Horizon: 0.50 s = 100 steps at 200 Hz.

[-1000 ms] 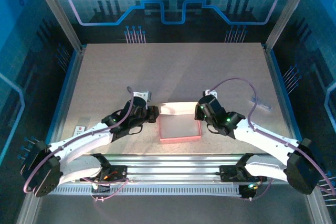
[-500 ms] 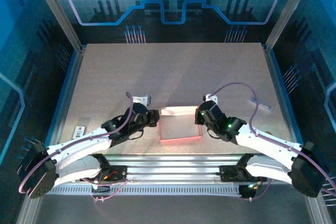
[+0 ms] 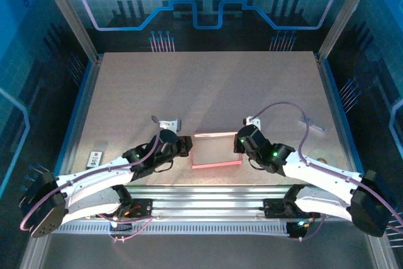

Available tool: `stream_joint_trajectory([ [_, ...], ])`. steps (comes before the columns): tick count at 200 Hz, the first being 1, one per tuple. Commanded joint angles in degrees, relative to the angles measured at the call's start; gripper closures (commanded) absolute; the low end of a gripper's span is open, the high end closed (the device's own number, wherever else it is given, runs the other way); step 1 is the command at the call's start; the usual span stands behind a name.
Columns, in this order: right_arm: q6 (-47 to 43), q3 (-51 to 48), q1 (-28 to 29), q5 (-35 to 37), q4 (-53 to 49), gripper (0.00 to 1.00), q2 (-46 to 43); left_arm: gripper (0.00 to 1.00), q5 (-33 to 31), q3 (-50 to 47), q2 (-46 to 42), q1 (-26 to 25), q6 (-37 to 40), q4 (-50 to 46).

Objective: Fold the paper box

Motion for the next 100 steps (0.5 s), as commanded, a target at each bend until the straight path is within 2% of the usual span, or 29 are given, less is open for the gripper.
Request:
stream_joint_trajectory([
  [1, 1.95, -2.00, 2.27, -3.03, -0.62, 0.87, -0.48, 0.93, 2.22, -2.43, -0.63, -2.38, -2.00, 0.06],
  [100, 4.13, -6.56, 4.70, -1.61, -2.12, 0.86, -5.35, 0.92, -0.88, -5.24, -2.77, -7.58, -3.28, -2.25],
])
